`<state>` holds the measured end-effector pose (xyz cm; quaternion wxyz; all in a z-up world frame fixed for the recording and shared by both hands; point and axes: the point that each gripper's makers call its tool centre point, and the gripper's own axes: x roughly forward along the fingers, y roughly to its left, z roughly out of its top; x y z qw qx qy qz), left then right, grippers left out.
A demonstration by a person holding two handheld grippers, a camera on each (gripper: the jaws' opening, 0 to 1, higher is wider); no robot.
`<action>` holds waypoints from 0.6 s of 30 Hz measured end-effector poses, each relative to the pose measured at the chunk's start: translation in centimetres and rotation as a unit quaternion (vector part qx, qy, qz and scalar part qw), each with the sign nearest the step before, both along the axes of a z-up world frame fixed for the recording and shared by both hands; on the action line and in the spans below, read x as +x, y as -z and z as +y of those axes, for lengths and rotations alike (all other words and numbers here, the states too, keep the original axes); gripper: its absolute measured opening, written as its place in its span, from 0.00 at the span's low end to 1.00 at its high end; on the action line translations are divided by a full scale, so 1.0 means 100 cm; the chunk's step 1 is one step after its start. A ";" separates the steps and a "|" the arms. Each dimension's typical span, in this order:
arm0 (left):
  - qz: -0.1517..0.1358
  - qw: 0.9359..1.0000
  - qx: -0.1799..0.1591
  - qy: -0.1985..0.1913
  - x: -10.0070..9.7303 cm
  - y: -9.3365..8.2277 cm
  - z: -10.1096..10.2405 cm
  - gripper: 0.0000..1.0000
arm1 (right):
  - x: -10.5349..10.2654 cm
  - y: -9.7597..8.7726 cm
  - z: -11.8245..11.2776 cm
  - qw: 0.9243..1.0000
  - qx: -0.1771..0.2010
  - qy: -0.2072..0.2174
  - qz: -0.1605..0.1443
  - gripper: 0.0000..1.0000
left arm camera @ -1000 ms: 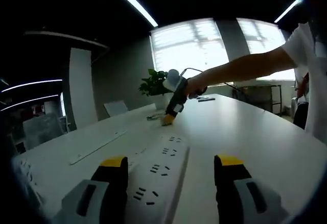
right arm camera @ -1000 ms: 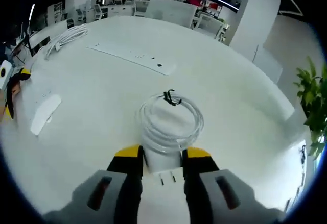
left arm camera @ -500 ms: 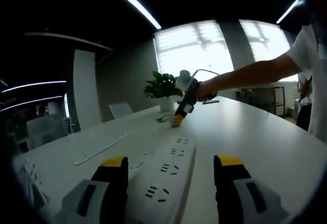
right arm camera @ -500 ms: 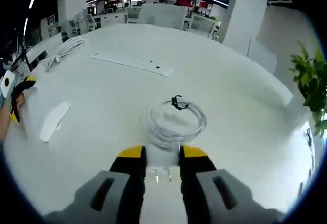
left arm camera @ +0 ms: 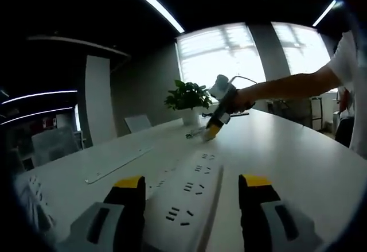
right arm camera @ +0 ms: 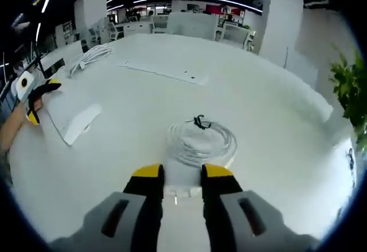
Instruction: Straighten the power strip on the desk, plug the charger into it
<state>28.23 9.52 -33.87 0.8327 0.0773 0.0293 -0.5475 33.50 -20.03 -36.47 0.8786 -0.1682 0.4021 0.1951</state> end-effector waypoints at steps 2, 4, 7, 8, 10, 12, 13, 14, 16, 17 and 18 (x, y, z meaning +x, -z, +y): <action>-0.001 1.000 0.004 0.001 0.000 0.001 0.000 0.68 | -0.001 0.004 0.001 0.999 -0.030 -0.017 0.018 0.26; -0.001 1.000 0.005 0.002 -0.001 0.002 -0.001 0.68 | 0.001 0.004 0.002 0.998 -0.042 -0.018 0.034 0.26; -0.002 1.000 0.010 0.004 -0.002 0.004 -0.001 0.68 | 0.005 0.005 0.004 0.997 -0.054 -0.035 0.047 0.26; -0.002 1.000 0.012 0.005 -0.002 0.005 -0.001 0.68 | 0.009 0.004 0.005 0.996 -0.057 -0.046 0.043 0.26; -0.003 1.000 0.015 0.006 -0.002 0.006 -0.001 0.68 | 0.014 0.002 0.007 0.996 -0.061 -0.055 0.034 0.26; -0.002 1.000 0.016 0.005 -0.002 0.006 0.000 0.68 | 0.016 0.000 0.008 0.996 -0.060 -0.057 0.029 0.28; -0.002 1.000 0.015 0.005 -0.001 0.006 0.000 0.68 | 0.017 -0.002 0.009 0.997 -0.054 -0.058 0.024 0.30; -0.002 1.000 0.014 0.005 -0.001 0.006 0.000 0.67 | 0.016 -0.004 0.010 0.997 -0.048 -0.057 0.029 0.31; -0.001 1.000 0.011 0.005 -0.001 0.005 0.001 0.67 | 0.015 -0.008 0.008 0.997 -0.046 -0.060 0.030 0.35; -0.001 1.000 0.009 0.006 -0.001 0.004 0.001 0.67 | 0.014 -0.013 0.005 0.996 -0.055 -0.059 0.027 0.35; 0.000 1.000 0.007 0.006 -0.001 0.004 0.001 0.67 | 0.012 -0.016 0.004 0.996 -0.058 -0.062 0.030 0.35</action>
